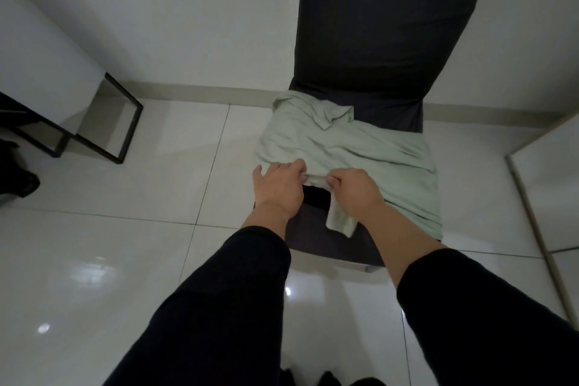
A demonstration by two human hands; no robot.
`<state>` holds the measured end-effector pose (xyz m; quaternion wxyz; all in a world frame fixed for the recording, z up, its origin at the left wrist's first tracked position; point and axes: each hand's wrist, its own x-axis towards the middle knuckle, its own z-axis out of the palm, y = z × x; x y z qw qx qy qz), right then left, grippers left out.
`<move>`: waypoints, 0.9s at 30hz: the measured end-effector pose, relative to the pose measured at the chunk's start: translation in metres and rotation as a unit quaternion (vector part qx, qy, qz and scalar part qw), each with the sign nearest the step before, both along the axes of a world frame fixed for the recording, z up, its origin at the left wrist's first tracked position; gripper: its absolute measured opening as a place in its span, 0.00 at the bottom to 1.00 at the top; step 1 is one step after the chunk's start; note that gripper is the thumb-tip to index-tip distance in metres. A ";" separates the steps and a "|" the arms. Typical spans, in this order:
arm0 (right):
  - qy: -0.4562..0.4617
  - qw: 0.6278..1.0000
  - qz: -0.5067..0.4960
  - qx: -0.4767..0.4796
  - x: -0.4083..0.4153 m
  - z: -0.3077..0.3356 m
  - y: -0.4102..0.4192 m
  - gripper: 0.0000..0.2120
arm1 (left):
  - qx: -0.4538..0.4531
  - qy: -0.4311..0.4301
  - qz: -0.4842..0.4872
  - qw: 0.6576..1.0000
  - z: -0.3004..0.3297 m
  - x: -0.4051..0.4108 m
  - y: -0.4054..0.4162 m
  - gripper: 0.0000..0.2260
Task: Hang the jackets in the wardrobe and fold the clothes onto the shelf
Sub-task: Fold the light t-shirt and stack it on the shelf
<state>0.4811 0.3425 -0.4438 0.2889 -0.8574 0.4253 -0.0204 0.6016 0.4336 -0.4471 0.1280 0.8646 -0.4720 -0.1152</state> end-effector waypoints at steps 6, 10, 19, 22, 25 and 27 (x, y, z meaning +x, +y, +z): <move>-0.019 1.000 -0.009 -0.008 0.004 0.117 -0.014 0.11 | -0.061 0.051 -0.033 0.996 0.104 -0.007 -0.009 0.09; -0.023 0.999 -0.030 -0.003 -0.008 0.202 -0.026 0.11 | -0.104 0.128 -0.034 0.986 0.179 -0.021 -0.016 0.12; -0.097 0.988 -0.094 -0.079 -0.047 0.371 -0.038 0.10 | -0.162 0.169 -0.076 0.969 0.313 -0.043 -0.028 0.20; -0.127 0.977 -0.114 -0.124 -0.064 0.411 -0.035 0.11 | -0.159 0.144 -0.111 0.970 0.337 -0.045 -0.017 0.11; -0.158 0.964 -0.150 -0.154 -0.085 0.445 -0.032 0.11 | -0.147 0.096 -0.082 0.981 0.350 -0.040 -0.004 0.08; -0.189 0.955 -0.168 -0.156 -0.096 0.461 -0.029 0.10 | -0.173 0.088 -0.048 0.980 0.365 -0.035 -0.001 0.09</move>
